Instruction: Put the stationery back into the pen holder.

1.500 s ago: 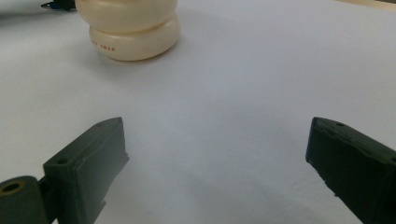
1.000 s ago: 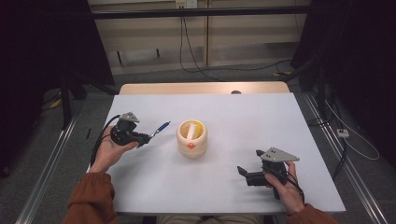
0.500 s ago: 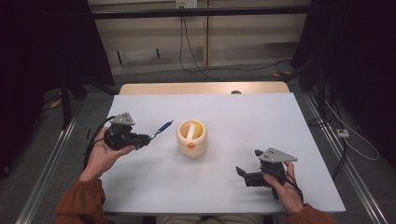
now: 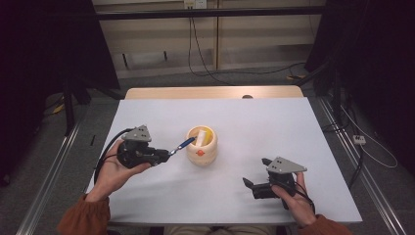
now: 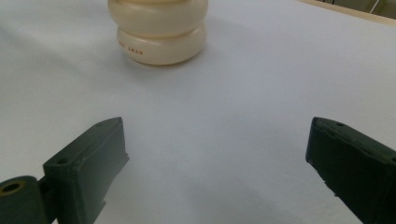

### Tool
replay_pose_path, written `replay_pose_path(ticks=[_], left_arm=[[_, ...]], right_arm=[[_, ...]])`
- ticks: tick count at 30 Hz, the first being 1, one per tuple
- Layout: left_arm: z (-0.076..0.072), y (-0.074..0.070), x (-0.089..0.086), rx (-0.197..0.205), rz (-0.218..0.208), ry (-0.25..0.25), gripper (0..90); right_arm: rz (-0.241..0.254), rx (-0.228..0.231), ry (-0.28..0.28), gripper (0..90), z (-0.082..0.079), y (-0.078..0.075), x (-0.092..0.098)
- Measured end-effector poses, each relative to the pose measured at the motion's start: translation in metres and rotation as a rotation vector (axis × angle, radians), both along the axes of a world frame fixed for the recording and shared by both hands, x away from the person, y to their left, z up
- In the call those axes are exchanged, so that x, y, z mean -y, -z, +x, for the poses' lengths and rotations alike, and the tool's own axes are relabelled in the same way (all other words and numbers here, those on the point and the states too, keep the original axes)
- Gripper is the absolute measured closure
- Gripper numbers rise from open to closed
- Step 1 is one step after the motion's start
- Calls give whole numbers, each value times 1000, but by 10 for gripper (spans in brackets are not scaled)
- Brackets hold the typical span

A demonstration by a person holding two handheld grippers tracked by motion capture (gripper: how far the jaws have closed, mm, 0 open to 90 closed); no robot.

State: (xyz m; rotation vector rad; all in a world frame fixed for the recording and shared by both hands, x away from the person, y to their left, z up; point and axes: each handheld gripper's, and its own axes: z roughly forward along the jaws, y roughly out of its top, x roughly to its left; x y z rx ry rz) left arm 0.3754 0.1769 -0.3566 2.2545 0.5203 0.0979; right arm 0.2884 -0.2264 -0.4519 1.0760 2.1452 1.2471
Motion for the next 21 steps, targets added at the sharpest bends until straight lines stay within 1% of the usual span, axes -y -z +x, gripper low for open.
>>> replay_pose_path(ticks=[1, 2, 5, 7, 8, 9, 10, 11, 12, 15, 16, 17, 18, 19, 20, 21], left_arm=[[-2, 1, 4, -4, -3, 8, 800], [-3, 1, 8, -3, 4, 18, 801], [-6, 4, 18, -9, 13, 45, 801], [-8, 5, 25, -16, 26, 61, 801], [-8, 6, 28, -14, 33, 69, 800], [-8, 7, 32, -17, 35, 74, 801], [-8, 7, 35, -16, 48, 86, 801], [-8, 7, 38, -17, 45, 90, 801], [-8, 6, 41, -14, 53, 100, 801], [-9, 7, 49, -16, 54, 107, 800], [-9, 10, 52, -24, 46, 107, 801], [-10, 13, 56, -26, 63, 119, 801], [-11, 17, 60, -33, 75, 130, 801], [-12, 20, 64, -41, 81, 136, 800], [-12, 21, 67, -39, 89, 144, 800], [-14, 23, 70, -44, 86, 144, 801]], right_arm=[[-2, 0, -1, 48, 0, 0, -1], [-2, 1, -5, 49, -1, 0, -2], [-18, 7, -32, 51, -2, 0, -7], [-32, 3, -71, 46, -4, 0, -10], [-38, 5, -80, 50, -4, 0, -12], [-43, 7, -84, 54, -4, 0, -14], [-49, 5, -90, 54, -4, 0, -16], [-58, 14, -84, 62, -3, -1, -18], [-68, 17, -80, 72, -3, -2, -20], [-69, 0, -92, 64, 0, -4, -25], [-74, -4, -102, 63, 0, -4, -27], [-71, -5, -122, 56, -1, -4, -28], [-79, -4, -136, 46, -1, -4, -29], [-93, 0, -139, 56, -2, -4, -31], [-102, 2, -146, 64, -3, -4, -31], [-104, -1, -157, 72, -3, -4, -32]])
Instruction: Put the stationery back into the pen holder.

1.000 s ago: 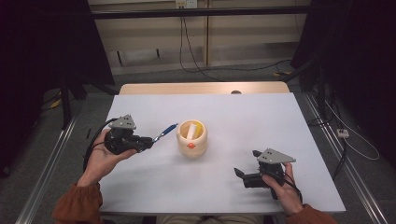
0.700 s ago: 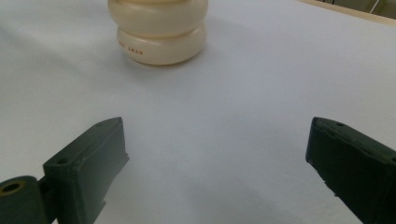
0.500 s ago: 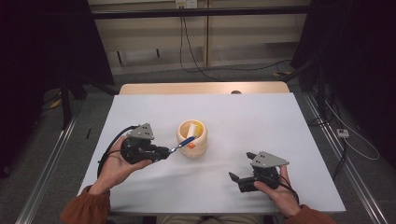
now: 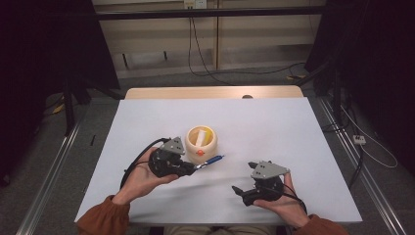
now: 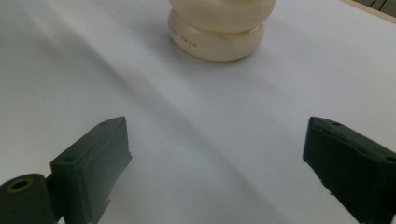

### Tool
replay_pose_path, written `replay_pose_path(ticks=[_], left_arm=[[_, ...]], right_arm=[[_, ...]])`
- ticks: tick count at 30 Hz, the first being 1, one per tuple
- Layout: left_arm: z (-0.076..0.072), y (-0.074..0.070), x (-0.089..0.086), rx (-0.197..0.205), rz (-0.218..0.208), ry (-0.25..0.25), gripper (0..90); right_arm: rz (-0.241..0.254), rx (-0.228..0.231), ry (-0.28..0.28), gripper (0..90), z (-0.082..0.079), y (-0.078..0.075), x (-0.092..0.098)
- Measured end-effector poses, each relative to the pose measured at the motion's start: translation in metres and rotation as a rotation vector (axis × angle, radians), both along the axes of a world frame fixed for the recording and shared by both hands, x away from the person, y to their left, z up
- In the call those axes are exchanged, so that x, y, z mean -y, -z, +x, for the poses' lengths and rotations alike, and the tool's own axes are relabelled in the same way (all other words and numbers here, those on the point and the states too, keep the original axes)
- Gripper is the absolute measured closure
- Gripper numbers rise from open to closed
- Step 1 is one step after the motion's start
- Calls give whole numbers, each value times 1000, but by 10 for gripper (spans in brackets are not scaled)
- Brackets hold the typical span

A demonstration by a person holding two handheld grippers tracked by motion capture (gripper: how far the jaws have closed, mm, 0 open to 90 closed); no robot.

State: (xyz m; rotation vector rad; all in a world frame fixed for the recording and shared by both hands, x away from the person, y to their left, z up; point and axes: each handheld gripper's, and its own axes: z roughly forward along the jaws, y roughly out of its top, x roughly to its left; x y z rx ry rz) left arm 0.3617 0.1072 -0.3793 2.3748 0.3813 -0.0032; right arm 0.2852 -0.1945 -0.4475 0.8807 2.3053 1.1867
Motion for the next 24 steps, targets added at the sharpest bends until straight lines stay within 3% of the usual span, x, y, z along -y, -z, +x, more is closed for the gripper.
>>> replay_pose_path(ticks=[5, 11, 16, 19, 20, 24], left_arm=[[-2, 0, 16, 28, 27, 43, 801], [8, 7, 43, 1, 62, 88, 800], [11, 18, 55, -22, 104, 96, 801], [13, 19, 57, -35, 102, 91, 800], [14, 18, 58, -25, 114, 91, 801], [16, 18, 61, -28, 121, 84, 801]], right_arm=[[-46, 18, -17, 68, -1, -2, -3], [-134, 84, -49, 77, -2, -4, -13], [-191, 181, -52, 103, -4, -2, -13], [-225, 230, -61, 120, -4, -3, -14], [-236, 243, -61, 128, -4, -3, -16], [-317, 317, -81, 155, -6, -5, -22]])
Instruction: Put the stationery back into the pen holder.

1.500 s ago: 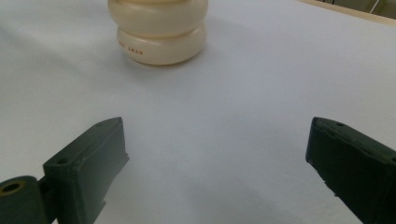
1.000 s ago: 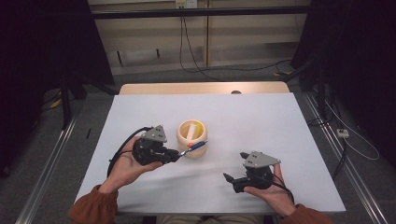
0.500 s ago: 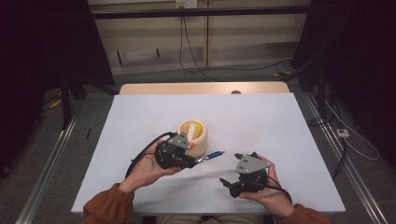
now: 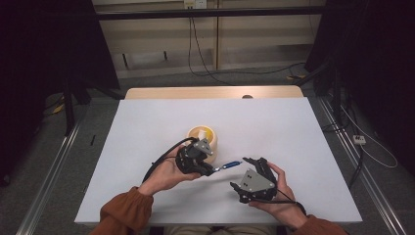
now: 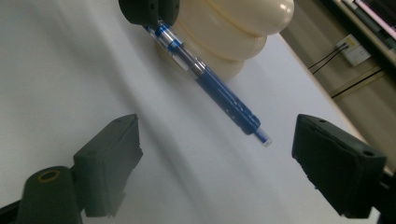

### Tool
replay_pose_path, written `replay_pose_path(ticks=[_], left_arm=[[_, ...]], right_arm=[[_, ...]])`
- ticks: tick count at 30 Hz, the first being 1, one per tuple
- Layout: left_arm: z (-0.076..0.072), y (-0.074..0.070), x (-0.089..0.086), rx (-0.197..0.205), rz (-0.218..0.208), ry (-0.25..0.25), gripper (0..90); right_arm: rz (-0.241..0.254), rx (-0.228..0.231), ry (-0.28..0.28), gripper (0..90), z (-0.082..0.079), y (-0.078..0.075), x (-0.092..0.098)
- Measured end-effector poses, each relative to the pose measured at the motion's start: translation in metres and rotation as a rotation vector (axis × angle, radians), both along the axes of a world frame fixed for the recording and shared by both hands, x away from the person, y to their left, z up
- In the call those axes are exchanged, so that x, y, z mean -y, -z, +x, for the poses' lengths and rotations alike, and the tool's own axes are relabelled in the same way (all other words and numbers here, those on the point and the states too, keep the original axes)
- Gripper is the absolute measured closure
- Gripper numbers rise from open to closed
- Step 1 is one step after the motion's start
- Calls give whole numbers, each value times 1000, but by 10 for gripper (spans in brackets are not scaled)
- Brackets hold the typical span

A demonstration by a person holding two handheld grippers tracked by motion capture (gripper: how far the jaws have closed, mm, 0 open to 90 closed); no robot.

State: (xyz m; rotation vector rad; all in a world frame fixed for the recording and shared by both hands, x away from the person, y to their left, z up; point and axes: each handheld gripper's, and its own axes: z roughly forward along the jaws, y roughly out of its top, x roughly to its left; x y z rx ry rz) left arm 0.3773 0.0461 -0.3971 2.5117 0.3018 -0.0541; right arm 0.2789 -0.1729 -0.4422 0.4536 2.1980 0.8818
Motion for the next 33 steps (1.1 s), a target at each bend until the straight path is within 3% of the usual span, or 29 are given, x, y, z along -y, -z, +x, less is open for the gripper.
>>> replay_pose_path(ticks=[2, 4, 7, 14, 19, 24, 26, 28, 33], left_arm=[[-1, 3, 0, -11, -3, -2, 800], [-2, 4, 0, -7, 20, -2, 801], [-3, 4, -2, -11, 19, -2, 800], [-3, 4, -3, -10, 34, -9, 801], [-5, 5, 0, -17, 42, -10, 801], [-5, 0, 3, -9, 52, 13, 801], [-7, 0, 4, -10, 39, 4, 800], [-8, 0, 4, -12, 39, 12, 800], [-8, 3, 3, -19, 42, 15, 800]], right_arm=[[-52, 50, -13, 175, -2, 0, -4], [-90, 74, -27, 195, -4, 1, -9], [-149, 119, -45, 228, -5, 3, -16], [-287, 287, -86, 327, -10, 3, -32], [-373, 348, -129, 423, -12, 9, -40], [-463, 397, -159, 501, -13, 10, -46], [-468, 394, -159, 528, -14, 14, -48], [-504, 401, -168, 551, -14, 17, -50], [-501, 384, -158, 642, -14, 23, -52]])
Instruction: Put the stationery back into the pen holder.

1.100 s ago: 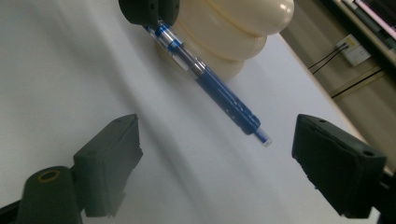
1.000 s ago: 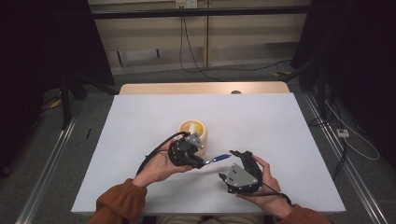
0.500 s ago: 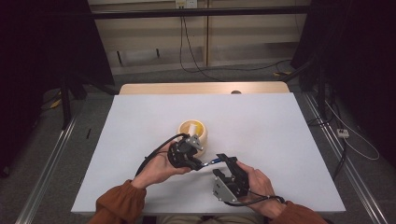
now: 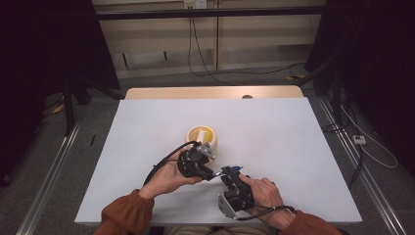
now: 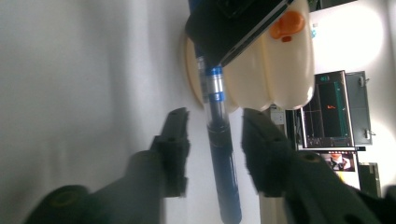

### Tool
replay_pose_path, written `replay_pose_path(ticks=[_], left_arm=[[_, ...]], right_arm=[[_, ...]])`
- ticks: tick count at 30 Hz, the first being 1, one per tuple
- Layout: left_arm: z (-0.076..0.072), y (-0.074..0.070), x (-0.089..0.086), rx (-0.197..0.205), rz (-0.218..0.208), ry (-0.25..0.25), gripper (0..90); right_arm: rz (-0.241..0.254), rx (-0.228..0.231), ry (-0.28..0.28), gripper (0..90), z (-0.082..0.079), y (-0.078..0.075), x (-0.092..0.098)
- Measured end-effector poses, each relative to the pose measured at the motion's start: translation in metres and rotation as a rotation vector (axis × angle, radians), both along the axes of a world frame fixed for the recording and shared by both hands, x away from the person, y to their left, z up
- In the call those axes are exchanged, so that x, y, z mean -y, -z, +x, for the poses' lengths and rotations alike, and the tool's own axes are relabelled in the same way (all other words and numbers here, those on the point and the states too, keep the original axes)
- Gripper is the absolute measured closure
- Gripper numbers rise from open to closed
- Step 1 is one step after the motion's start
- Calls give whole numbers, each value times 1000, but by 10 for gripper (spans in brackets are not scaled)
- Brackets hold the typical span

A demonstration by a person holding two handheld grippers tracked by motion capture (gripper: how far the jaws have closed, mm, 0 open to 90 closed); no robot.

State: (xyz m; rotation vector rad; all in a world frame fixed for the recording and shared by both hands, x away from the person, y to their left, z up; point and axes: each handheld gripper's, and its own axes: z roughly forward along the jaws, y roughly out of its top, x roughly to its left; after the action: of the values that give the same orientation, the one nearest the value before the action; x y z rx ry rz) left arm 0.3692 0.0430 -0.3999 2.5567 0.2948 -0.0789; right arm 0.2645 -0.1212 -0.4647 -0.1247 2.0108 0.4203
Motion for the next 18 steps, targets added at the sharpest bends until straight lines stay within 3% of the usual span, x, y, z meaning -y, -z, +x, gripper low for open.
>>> replay_pose_path(ticks=[9, 14, 18], left_arm=[[-2, 2, 3, -12, -12, -3, 801], [-1, 4, 3, -20, -32, -7, 799], [-1, 3, 2, -18, -53, -24, 792]], right_arm=[[-11, 8, -38, 788, -2, 1, -5], [-40, 2, -39, 808, -2, 1, -4], [-1, -24, -22, 810, -1, 0, -1]])
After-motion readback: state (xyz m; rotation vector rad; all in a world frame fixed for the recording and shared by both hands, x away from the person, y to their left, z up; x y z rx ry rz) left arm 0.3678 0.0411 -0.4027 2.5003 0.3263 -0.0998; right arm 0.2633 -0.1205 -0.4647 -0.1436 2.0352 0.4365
